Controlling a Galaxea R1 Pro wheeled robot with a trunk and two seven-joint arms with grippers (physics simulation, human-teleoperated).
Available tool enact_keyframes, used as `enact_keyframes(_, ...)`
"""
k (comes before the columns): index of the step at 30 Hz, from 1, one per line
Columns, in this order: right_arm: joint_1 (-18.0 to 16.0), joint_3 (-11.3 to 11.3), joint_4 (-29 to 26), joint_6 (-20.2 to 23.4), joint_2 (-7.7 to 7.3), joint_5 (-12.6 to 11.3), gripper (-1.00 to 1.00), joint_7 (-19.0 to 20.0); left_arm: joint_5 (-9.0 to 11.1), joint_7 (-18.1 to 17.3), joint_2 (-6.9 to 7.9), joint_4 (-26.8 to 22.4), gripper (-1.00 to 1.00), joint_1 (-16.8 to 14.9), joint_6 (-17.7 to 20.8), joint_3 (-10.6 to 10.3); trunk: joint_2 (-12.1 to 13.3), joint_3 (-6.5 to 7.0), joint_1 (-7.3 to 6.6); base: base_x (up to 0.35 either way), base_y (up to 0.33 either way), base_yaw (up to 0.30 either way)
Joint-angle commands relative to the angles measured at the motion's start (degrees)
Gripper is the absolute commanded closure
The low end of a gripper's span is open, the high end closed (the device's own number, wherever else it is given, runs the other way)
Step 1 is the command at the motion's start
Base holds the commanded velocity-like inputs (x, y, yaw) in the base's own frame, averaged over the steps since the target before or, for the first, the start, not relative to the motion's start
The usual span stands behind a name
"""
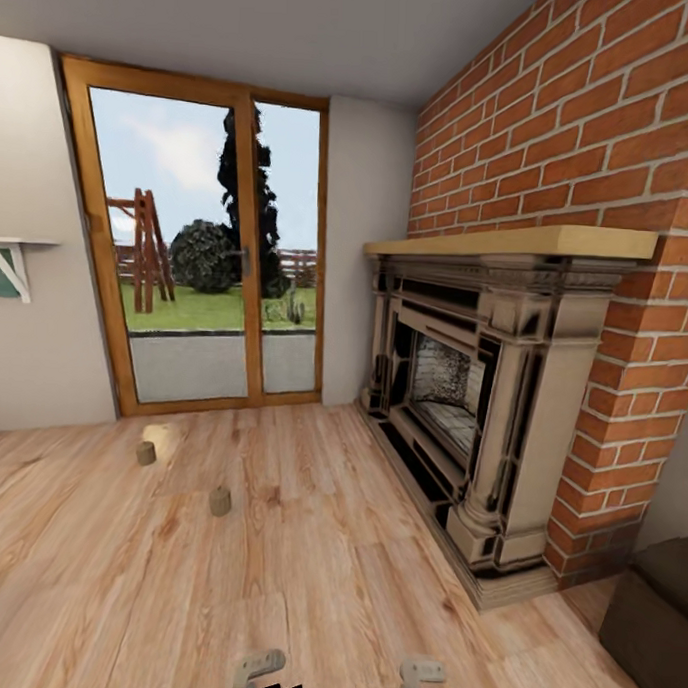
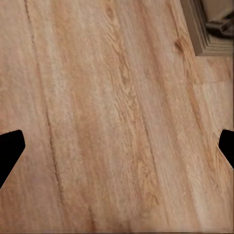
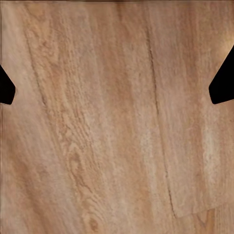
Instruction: Place each of the two pumpkins and all three candles from the living room inside a cabinet in the living room (use any cabinet), then make sure every cabinet is closed, and position the cauldron so it is next to a table in the living room.
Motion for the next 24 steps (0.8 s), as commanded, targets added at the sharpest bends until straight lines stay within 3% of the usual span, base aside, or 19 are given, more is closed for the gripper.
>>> enact_keyframes(1,-0.03,0.40,-0.07,0.29,-0.04,-0.50,-1.00,-0.17,0.60,-0.05,0.03,-0.12,-1.00,0.00,0.40,-0.15,-0.03,-0.11,-0.02,-0.043,0.000,-0.253)
enact_keyframes(24,-0.03,0.35,0.02,0.29,-0.12,-0.48,-1.00,-0.08,0.60,-0.01,0.05,-0.12,-1.00,0.00,0.40,-0.18,-0.03,-1.38,-0.02,-0.003,0.000,-0.239)
